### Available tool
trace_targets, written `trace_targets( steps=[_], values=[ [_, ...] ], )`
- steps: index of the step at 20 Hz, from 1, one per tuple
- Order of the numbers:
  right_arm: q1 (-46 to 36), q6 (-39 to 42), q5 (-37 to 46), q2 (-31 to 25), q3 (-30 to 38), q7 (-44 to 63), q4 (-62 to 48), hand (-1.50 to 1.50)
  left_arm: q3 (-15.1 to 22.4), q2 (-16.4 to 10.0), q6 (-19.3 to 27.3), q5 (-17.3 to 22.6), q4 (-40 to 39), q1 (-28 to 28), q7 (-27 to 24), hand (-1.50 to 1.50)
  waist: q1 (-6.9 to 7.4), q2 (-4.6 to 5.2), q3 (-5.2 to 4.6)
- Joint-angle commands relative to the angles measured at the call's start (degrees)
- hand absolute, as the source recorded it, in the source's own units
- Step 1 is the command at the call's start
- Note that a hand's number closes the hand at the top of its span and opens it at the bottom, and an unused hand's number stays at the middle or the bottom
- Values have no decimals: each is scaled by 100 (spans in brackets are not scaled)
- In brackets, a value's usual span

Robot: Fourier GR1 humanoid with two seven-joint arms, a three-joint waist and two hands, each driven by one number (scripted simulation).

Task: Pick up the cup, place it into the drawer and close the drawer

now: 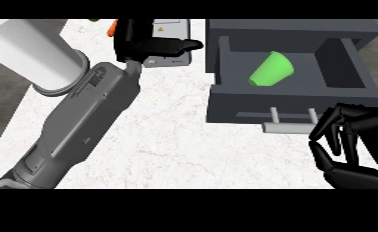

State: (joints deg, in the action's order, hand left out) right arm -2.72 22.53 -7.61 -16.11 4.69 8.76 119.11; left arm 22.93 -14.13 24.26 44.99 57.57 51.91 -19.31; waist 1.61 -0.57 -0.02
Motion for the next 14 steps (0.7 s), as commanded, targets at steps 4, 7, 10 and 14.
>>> trace_targets(
  steps=[4, 7, 10, 14],
  values=[
    [196, -49, 808, 72, -199, -273, -461, 150, -78, -878, 142, 41, 2150, -1773, 381, -150, 49, 6, 5],
    [-139, -132, 1392, -15, -383, -399, -687, 150, -349, -1272, -519, 166, 2365, -2421, 252, -150, -1, 35, 2],
    [-28, 39, 2217, -330, -922, -553, -370, 150, -555, -1442, -617, 318, 2467, -2558, 395, -150, -25, 29, 0],
    [-238, -286, 3473, -580, -1287, -1298, -1154, 150, -745, -1650, -1261, 338, 2375, -3235, -94, -150, 26, 67, -1]
  ],
)
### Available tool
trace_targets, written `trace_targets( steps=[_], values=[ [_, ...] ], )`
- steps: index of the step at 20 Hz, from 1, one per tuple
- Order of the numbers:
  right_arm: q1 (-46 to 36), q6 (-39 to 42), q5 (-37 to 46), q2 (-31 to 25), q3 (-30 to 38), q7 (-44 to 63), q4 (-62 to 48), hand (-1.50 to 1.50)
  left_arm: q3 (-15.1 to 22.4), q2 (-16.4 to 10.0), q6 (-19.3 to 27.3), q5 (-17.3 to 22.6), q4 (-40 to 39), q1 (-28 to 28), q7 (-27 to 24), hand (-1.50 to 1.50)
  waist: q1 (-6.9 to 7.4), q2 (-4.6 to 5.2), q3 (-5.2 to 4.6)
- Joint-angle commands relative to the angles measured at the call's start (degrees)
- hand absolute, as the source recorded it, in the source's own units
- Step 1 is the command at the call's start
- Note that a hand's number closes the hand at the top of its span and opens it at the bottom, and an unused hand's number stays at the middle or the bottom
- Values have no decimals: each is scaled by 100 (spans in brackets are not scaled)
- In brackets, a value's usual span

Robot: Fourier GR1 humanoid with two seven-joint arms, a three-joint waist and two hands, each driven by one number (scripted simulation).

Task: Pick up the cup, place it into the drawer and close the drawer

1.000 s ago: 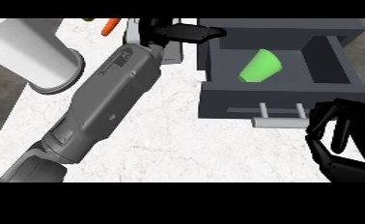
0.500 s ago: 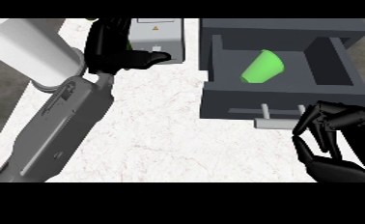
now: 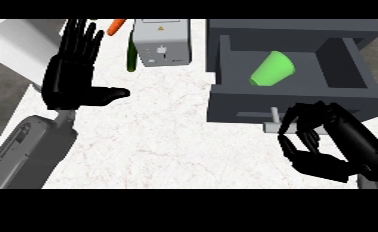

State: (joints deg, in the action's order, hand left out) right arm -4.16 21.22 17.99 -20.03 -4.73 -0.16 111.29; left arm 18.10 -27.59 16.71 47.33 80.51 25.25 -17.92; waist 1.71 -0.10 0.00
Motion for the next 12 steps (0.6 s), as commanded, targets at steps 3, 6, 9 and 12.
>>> trace_targets(
  steps=[3, 6, 9, 12],
  values=[
    [-89, -630, 1704, -19, -800, -702, -968, 150, -365, -448, -416, 126, 549, -826, 41, -150, -26, 6, 3],
    [-353, -1141, 2113, 200, -892, -1200, -2025, 150, -641, -475, -903, 170, 311, -1068, -148, -150, -70, 25, 2],
    [-986, -1246, 2225, 415, -749, -1196, -2864, -150, -908, -513, -1073, 220, 551, -1411, -93, -150, -73, 18, 2],
    [-1080, -1530, 2697, 628, -1032, -1224, -3455, -150, -827, -364, -1182, -26, 615, -1758, -299, -150, -78, 17, 2]
  ],
)
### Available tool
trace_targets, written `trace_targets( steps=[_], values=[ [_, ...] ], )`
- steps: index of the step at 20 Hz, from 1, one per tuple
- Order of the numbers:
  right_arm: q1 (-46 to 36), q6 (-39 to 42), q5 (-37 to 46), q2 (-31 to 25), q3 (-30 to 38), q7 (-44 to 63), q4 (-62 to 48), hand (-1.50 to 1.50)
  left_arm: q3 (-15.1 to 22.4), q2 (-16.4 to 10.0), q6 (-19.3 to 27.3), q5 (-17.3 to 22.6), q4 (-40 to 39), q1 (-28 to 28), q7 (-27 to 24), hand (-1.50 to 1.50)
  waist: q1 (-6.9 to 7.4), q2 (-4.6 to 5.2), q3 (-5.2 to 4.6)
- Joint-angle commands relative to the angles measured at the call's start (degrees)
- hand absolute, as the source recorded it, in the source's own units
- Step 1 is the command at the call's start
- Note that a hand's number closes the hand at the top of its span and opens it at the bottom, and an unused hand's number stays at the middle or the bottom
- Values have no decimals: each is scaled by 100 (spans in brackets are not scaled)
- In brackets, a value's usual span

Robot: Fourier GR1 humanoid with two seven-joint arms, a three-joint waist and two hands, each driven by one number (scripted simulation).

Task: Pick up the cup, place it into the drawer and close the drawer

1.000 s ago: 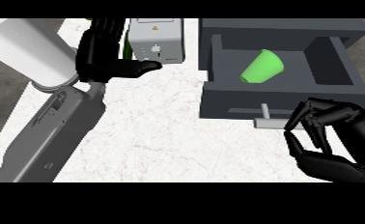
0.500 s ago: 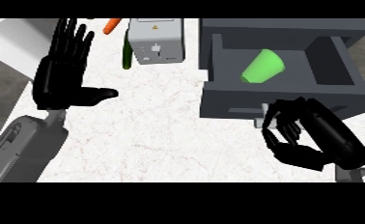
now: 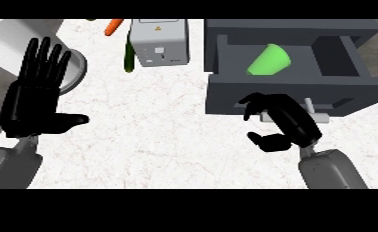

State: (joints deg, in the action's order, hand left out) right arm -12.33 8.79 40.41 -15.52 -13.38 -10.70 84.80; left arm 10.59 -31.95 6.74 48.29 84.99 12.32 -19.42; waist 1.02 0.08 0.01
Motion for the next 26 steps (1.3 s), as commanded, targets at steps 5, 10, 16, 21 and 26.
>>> trace_targets(
  steps=[5, 10, 16, 21, 26],
  values=[
    [-962, -707, 797, 387, 45, -484, -2393, -150, -258, 127, -401, -273, 197, -647, -140, -150, 8, 8, 2],
    [-1786, -884, 728, 476, 502, -1047, -3741, -150, -842, 92, -1251, -122, -602, -408, -153, -150, -30, 20, 0],
    [-3177, -504, 413, 457, 1126, -1230, -5158, -150, -824, 193, -1055, -269, -110, -577, 41, -150, 58, 37, 5],
    [-3604, -1029, 591, 280, 1341, -1958, -6602, -150, -1009, 149, -1501, -228, -371, -578, 13, -150, 155, 92, 9],
    [-4235, -488, 456, -335, 1608, -2237, -7034, -150, -976, 249, -1684, -299, -451, -685, -90, -150, 218, 106, 10]
  ],
)
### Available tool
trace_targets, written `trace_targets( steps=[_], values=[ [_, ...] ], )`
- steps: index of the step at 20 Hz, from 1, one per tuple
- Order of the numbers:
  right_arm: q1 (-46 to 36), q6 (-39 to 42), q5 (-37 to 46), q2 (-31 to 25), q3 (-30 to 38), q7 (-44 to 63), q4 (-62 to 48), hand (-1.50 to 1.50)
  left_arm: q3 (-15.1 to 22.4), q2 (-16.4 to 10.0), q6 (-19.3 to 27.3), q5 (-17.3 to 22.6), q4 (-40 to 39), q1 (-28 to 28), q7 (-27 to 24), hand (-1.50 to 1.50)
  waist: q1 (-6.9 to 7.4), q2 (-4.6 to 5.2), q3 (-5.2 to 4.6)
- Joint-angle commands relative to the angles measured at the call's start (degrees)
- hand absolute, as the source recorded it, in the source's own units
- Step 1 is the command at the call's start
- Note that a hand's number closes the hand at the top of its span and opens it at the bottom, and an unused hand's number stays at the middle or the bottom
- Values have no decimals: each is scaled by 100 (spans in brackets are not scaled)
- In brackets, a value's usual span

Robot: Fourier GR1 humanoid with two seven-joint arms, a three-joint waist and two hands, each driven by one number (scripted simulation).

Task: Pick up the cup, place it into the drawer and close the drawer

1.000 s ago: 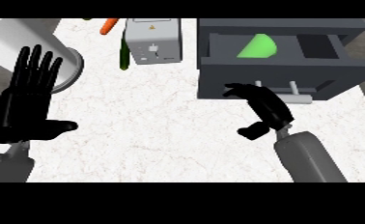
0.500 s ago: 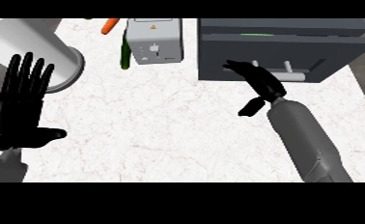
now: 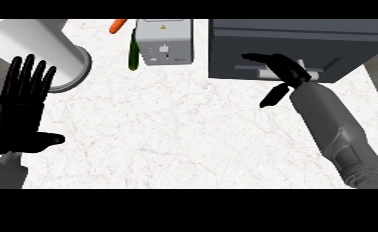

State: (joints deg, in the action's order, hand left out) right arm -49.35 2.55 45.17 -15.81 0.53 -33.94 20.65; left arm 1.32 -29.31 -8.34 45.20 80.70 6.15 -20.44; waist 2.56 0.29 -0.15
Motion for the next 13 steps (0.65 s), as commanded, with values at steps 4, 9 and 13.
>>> trace_targets(
  steps=[4, 9, 13],
  values=[
    [-776, 170, -41, -455, 320, 35, -905, -150, 114, 74, 103, -151, 325, -9, 135, -150, 194, 128, 35],
    [-857, 184, -51, -653, 383, 47, -1066, -150, 32, 19, 32, -157, 185, 50, 137, -150, 265, 177, 38],
    [-876, 26, -3, -435, 344, 2, -1158, -150, 1, 95, -33, -217, -37, 192, 25, -150, 239, 190, 36]
  ],
)
